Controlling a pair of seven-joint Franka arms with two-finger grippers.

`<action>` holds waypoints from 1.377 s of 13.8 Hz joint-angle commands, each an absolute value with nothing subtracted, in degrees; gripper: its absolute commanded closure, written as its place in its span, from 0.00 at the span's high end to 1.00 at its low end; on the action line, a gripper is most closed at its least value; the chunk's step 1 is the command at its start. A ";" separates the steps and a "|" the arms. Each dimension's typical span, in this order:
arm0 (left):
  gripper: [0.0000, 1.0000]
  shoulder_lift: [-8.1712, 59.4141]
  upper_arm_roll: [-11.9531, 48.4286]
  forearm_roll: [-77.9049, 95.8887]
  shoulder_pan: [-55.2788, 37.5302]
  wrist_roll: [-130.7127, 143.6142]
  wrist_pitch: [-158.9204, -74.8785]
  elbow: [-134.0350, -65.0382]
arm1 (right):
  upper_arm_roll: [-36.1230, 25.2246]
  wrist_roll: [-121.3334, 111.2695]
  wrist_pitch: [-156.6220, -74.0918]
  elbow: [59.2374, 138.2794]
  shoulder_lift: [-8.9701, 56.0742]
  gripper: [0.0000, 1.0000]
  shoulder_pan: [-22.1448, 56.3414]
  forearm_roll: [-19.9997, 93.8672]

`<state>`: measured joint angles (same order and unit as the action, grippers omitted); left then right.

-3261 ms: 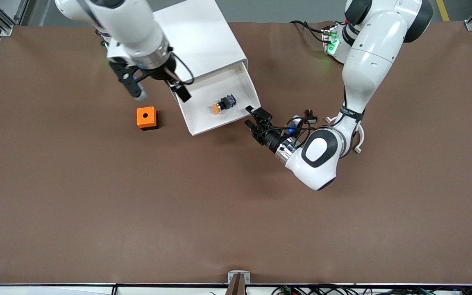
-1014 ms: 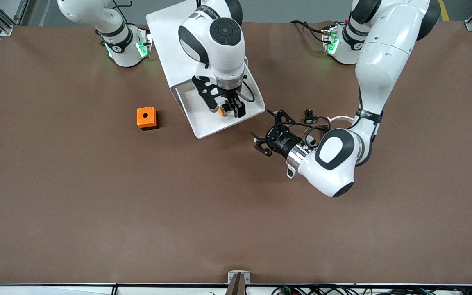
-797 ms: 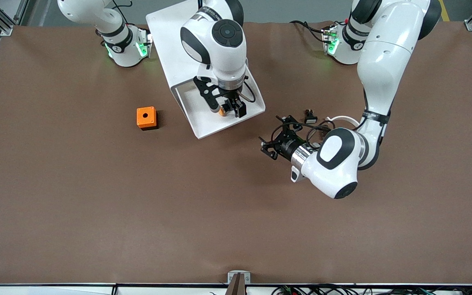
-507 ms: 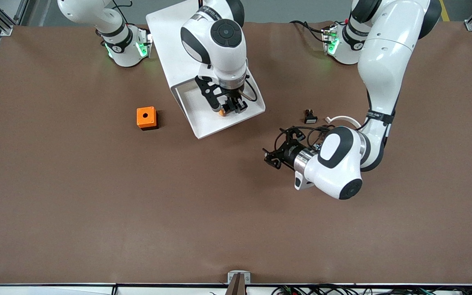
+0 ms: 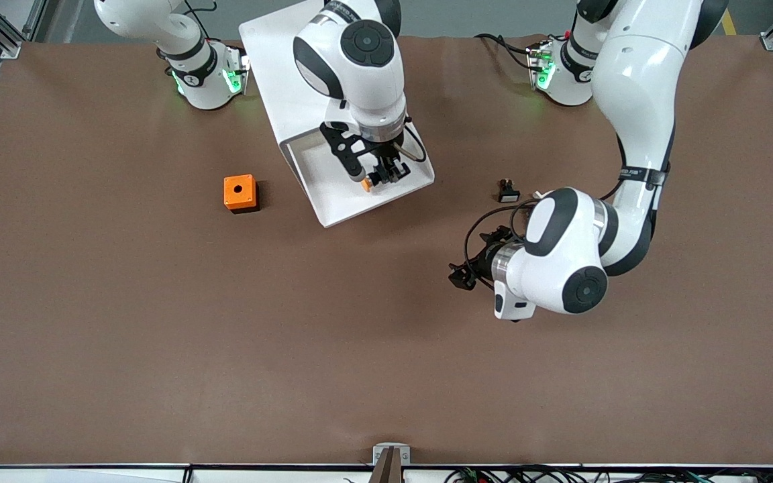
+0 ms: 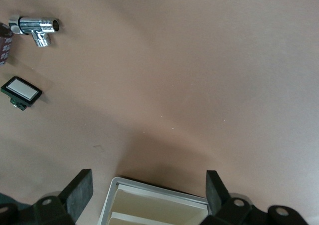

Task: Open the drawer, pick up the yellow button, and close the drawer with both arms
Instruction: 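Place the button with the right gripper while the left gripper releases the drawer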

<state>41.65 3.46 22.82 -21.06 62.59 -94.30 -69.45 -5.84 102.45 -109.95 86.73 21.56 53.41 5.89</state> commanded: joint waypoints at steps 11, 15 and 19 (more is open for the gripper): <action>1.00 37.53 -1.41 9.59 -32.42 59.15 -103.80 -70.93 | -6.86 19.21 -98.94 86.55 16.87 0.00 9.35 3.25; 1.00 36.48 -1.49 8.97 -36.20 59.94 -103.80 -70.93 | -6.94 5.56 -113.07 98.49 16.96 0.00 -0.42 1.41; 1.00 35.60 -1.49 7.22 -39.54 60.29 -103.97 -70.93 | -6.86 -3.58 -130.47 112.12 17.49 0.00 -6.32 1.41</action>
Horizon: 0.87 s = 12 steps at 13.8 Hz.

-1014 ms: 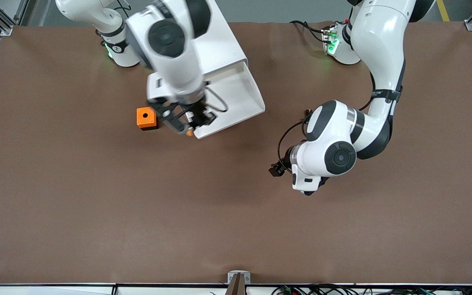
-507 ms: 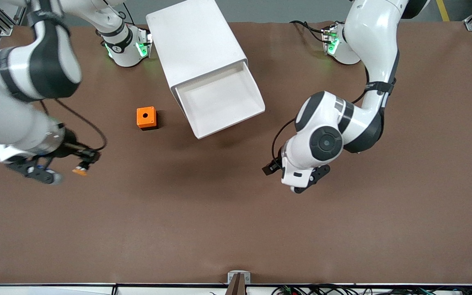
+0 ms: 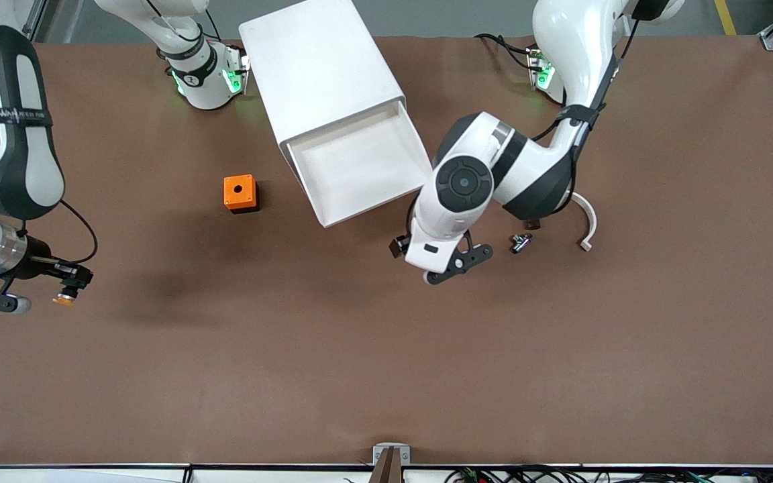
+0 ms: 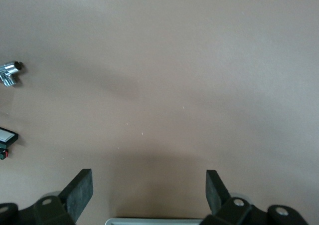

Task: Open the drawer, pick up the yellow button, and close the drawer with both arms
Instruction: 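Place the button with the right gripper while the left gripper releases the drawer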

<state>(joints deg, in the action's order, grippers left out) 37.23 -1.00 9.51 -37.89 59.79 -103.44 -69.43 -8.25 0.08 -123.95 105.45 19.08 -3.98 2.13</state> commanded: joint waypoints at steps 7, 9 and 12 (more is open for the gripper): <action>1.00 36.30 -1.49 6.06 -44.81 60.12 -107.22 -71.45 | -6.59 -8.26 -144.57 116.63 27.06 0.00 -10.37 2.11; 1.00 36.82 -1.41 6.33 -45.35 60.12 -107.75 -71.54 | -6.50 -9.31 -145.02 116.19 28.21 0.16 -10.37 2.11; 1.00 37.44 -1.41 6.24 -46.58 60.12 -107.75 -71.54 | -6.59 -13.36 -145.02 115.40 28.74 1.00 -10.28 2.11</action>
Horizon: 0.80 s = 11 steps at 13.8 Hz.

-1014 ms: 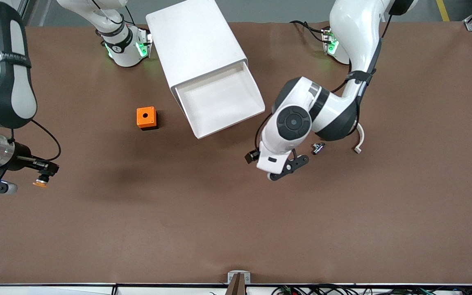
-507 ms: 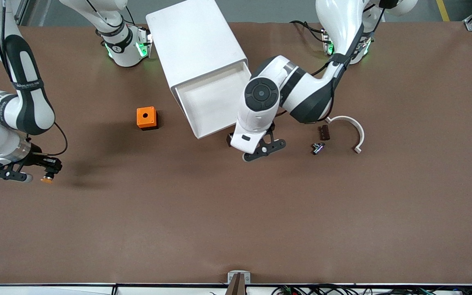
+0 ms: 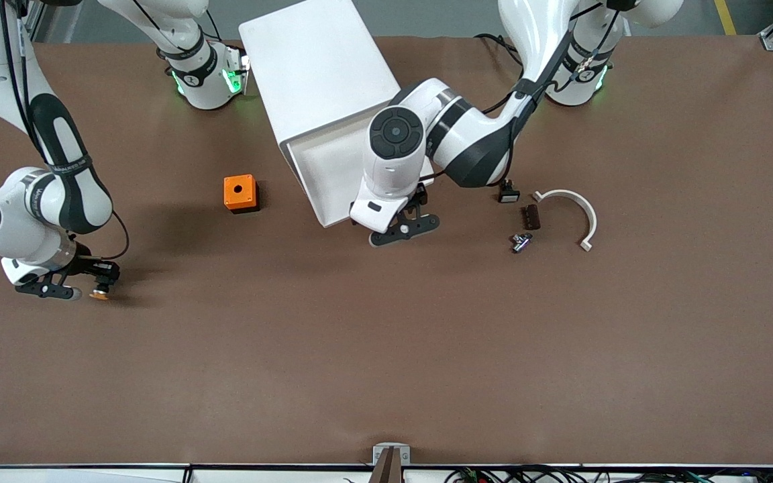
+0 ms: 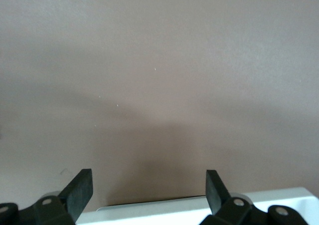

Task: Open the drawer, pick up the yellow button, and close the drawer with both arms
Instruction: 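Place the button with the right gripper while the left gripper releases the drawer, then push the drawer shut with the left gripper while the right gripper withdraws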

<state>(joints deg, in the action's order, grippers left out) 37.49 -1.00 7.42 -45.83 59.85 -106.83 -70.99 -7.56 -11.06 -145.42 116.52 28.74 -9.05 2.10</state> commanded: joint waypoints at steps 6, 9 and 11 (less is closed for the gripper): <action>1.00 37.44 -1.06 7.03 -48.34 60.29 -107.67 -71.81 | -6.59 -14.33 -138.28 112.69 25.50 1.00 -9.85 2.02; 1.00 37.53 -0.88 9.65 -49.57 59.33 -107.58 -72.42 | -6.42 -12.15 -127.12 108.82 21.55 1.00 -9.50 2.28; 1.00 37.53 -0.88 12.12 -50.18 59.33 -107.58 -72.69 | -6.33 -6.88 -120.88 107.32 18.12 1.00 -7.31 2.20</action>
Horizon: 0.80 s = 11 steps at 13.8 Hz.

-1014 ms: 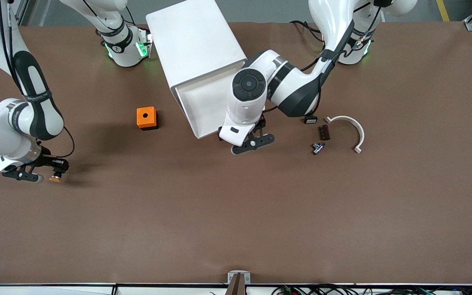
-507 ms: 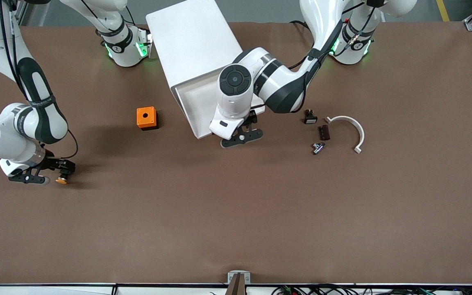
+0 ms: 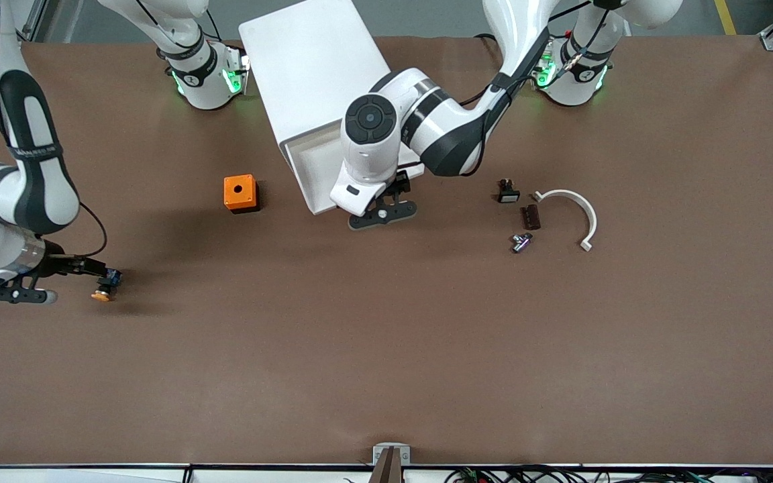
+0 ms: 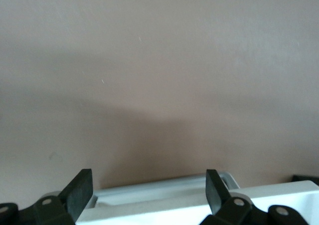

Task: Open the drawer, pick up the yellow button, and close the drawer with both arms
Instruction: 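Push the drawer shut with the left gripper while the right gripper withdraws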

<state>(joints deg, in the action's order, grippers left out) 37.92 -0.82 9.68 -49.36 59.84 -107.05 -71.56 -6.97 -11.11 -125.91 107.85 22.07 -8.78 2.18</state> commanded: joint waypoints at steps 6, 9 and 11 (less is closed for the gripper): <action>1.00 37.44 -0.88 13.89 -52.29 59.33 -107.58 -74.00 | -6.42 1.48 -90.40 88.64 13.54 1.00 -2.56 1.41; 1.00 37.44 -0.18 14.94 -53.08 59.33 -107.49 -74.62 | -6.33 0.88 -79.39 79.22 13.36 1.00 -2.29 1.67; 1.00 37.44 -0.09 16.95 -53.70 59.24 -107.49 -74.62 | -6.15 0.88 -76.39 76.47 12.31 1.00 -2.11 1.67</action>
